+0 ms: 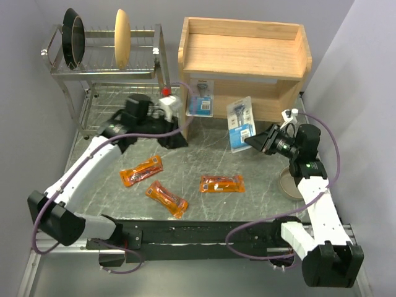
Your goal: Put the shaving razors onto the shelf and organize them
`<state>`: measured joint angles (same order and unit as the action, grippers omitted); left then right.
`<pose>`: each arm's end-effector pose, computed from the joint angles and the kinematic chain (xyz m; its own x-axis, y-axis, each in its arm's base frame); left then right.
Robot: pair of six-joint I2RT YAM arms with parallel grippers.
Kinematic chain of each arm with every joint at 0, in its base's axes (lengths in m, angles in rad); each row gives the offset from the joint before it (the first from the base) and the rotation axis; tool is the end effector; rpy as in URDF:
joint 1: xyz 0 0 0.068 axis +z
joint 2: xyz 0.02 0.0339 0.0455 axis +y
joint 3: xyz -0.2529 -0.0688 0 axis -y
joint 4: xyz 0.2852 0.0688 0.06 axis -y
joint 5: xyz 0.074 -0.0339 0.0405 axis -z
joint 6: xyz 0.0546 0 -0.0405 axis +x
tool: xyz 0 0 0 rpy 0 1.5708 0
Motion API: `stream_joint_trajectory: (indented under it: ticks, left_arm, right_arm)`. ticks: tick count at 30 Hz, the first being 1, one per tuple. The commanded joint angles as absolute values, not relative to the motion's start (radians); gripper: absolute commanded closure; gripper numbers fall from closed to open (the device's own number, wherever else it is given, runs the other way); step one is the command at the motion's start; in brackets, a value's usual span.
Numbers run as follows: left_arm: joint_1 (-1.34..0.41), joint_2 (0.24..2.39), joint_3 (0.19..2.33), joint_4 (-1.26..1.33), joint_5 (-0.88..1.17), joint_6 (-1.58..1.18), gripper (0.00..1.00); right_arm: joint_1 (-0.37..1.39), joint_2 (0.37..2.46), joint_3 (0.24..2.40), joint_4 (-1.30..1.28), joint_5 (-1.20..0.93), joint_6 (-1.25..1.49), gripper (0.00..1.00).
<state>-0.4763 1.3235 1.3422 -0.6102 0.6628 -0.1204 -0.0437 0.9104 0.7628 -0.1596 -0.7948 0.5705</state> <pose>0.2861 -0.1854 0.3588 -0.5899 0.1978 -0.7829 0.7499 0.4937 -0.4403 0.2642 0.0275 0.2967 -0.6048 0.4051 -0.6857 -0.3831 0.6068 0.6964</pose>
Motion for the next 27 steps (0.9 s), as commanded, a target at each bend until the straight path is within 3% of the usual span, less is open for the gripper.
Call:
stream_joint_trajectory:
  ticks: [1, 8, 19, 25, 27]
  left_arm:
    - [-0.61, 1.387, 1.42, -0.594, 0.595, -0.051, 0.63]
    - [-0.704, 1.511, 1.45, -0.42, 0.545, -0.084, 0.71]
    - [-0.773, 1.66, 1.54, -0.334, 0.551, -0.118, 0.71]
    - [-0.779, 1.654, 1.508, -0.305, 0.538, -0.118, 0.71]
    - [-0.782, 1.677, 1.515, -0.298, 0.537, -0.118, 0.71]
  right_arm:
    - [-0.116, 0.942, 0.755, 0.105, -0.865, 0.741, 0.87]
    - [-0.189, 1.049, 0.713, 0.267, -0.83, 0.928, 0.86]
    - [-0.285, 1.278, 0.732, 0.439, -0.896, 1.12, 0.85]
    - [-0.291, 1.336, 0.801, 0.393, -0.845, 1.085, 0.77]
    - [-0.293, 1.354, 0.821, 0.403, -0.824, 1.081, 0.67]
